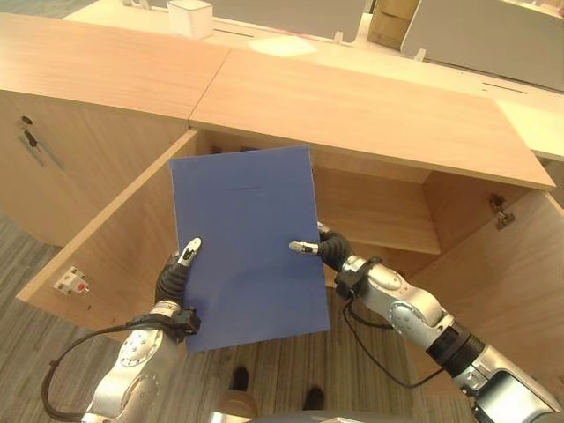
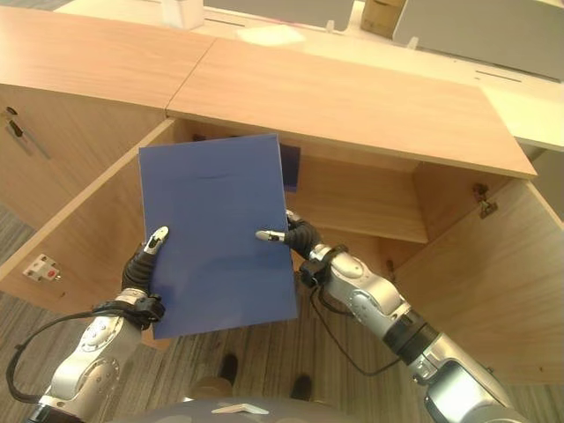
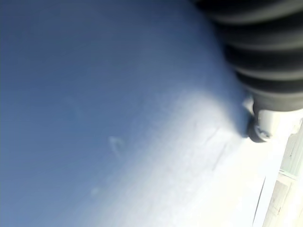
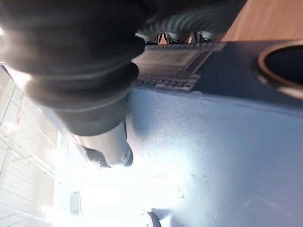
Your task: Put the empty folder in the office cabinet
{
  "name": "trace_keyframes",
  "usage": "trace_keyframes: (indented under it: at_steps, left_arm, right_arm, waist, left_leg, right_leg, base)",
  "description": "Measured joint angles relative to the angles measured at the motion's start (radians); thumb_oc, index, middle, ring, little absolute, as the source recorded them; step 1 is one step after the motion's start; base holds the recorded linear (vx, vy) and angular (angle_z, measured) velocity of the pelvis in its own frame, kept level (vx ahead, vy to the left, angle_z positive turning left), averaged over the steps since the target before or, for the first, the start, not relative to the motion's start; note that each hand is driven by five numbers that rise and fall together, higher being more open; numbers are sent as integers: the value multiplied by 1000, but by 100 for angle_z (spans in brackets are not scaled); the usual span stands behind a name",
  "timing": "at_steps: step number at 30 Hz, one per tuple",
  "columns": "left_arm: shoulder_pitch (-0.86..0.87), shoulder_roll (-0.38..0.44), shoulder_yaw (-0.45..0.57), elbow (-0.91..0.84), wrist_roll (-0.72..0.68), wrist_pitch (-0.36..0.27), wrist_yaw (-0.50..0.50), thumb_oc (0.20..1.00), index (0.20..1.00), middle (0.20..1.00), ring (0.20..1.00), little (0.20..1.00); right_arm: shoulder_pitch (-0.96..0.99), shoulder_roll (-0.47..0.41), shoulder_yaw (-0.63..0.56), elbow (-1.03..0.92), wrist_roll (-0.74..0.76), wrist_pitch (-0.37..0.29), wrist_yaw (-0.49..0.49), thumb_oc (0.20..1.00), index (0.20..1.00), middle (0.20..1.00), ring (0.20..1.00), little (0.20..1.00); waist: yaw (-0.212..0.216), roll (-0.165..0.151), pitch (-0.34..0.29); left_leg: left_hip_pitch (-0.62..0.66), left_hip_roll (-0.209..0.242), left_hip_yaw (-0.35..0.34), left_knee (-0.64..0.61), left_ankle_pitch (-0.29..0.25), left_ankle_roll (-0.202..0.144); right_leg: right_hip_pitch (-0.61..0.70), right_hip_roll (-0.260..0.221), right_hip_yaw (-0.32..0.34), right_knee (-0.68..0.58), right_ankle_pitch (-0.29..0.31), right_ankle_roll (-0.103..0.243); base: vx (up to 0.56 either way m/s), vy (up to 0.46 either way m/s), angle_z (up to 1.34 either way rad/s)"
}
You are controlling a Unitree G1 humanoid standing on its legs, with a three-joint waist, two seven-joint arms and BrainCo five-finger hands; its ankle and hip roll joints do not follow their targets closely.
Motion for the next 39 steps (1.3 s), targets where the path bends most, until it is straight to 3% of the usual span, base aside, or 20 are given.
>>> trace_keyframes:
  at_steps: [5, 6, 7, 8, 9, 13, 18, 21, 22, 25, 31, 39]
  left_arm:
    - [0, -1, -7, 0, 3, 6, -1, 200, 200, 200, 200, 200]
    - [0, -4, -9, 0, 3, 8, -1, 329, 329, 329, 329, 329]
    - [0, -4, -9, 0, 3, 8, -1, 329, 329, 329, 329, 329]
    - [0, -4, -17, 0, 2, 9, -1, 887, 887, 887, 887, 887]
    - [0, -3, -26, 1, 2, 13, -1, 1000, 1000, 1000, 1000, 1000]
    - [1, -3, -35, 3, 29, 20, 0, 1000, 1000, 1000, 1000, 1000]
    - [19, -23, -27, 82, 178, 9, -5, 1000, 1000, 1000, 1000, 1000]
    - [17, -37, -20, 174, 269, 10, 6, 1000, 1000, 1000, 1000, 1000]
    - [17, -35, -11, 204, 328, -17, 7, 1000, 1000, 1000, 1000, 1000]
    - [5, -32, 40, 291, 416, -18, 39, 1000, 1000, 1000, 1000, 1000]
    - [11, -40, 41, 289, 472, -28, 86, 1000, 1000, 1000, 1000, 1000]
    - [-124, -44, 4, 297, 485, -73, 179, 1000, 1000, 1000, 1000, 1000]
  right_arm:
    - [13, 2, -6, 0, -2, 0, -1, 200, 200, 200, 200, 200]
    - [17, 7, -11, 0, -12, -1, -2, 200, 200, 200, 200, 200]
    - [17, 7, -11, 0, -12, -1, -2, 200, 200, 200, 200, 200]
    - [33, 18, -29, 0, -33, -1, -2, 200, 200, 200, 200, 200]
    - [50, 18, -34, 0, -49, -7, -2, 200, 200, 200, 200, 200]
    - [96, 17, -44, 0, -50, -15, -2, 200, 200, 200, 200, 200]
    - [207, 13, -64, -4, -77, -12, 14, 200, 200, 200, 200, 200]
    - [245, -9, -68, -9, -90, 5, 19, 200, 200, 200, 200, 200]
    - [276, -16, -112, -19, -90, 0, 23, 200, 200, 200, 200, 200]
    - [277, -14, -201, -21, -89, -21, -14, 200, 200, 200, 200, 200]
    - [219, -3, -280, -20, -88, -82, -101, 200, 200, 200, 200, 200]
    - [-75, 100, -357, 101, -67, -216, -254, 200, 200, 200, 200, 200]
  waist:
    - [-11, 6, 4]
    - [-18, 12, 9]
    - [-18, 12, 9]
    - [-23, 18, 12]
    - [-27, 23, 16]
    - [-32, 26, 18]
    - [-47, 44, 29]
    - [-49, 53, 40]
    - [-44, 57, 49]
    - [-41, 73, 123]
    - [-25, 89, 233]
    - [-1, 95, 351]
  left_leg:
    - [0, 2, 2, 0, 0, 0]
    - [1, 3, 3, 0, 0, 0]
    - [1, 3, 3, 0, 0, 0]
    - [2, 3, 4, 0, 0, 0]
    - [3, 3, 5, 0, 0, 0]
    - [4, 3, 6, 0, 0, 0]
    - [-2, 1, 8, 0, -2, 4]
    - [-50, 4, 7, 1, 16, 8]
    - [-91, 8, 5, 2, 23, 2]
    - [-180, 9, 7, 2, 52, -1]
    - [-260, 13, 6, 3, 73, -13]
    - [-392, 27, -2, 3, 110, -13]
  right_leg:
    - [-1, 1, 2, -1, 0, 0]
    - [-1, 1, 3, -1, 0, 0]
    - [-1, 1, 3, -1, 0, 0]
    - [-1, 1, 4, -1, 0, 0]
    - [-1, 1, 6, 0, 0, 0]
    - [-1, 2, 7, 1, 0, 0]
    - [-7, 1, 8, 1, 0, 0]
    - [-54, 4, 9, 2, 11, 6]
    - [-95, 2, 8, 2, 18, 13]
    - [-186, 9, 10, 4, 51, 4]
    - [-268, 13, 15, 3, 74, 10]
    - [-395, 29, 7, 5, 98, -3]
  base:
    - [-2, 1, -1]
    - [0, 0, 0]
    - [0, 0, 0]
    - [10, 22, -3]
    - [14, 31, -3]
    - [0, 0, 0]
    - [-47, -12, -1]
    - [-215, -42, 0]
    - [-185, -27, 0]
    - [-129, -14, -4]
    - [-102, -13, -3]
    - [-85, -26, 2]
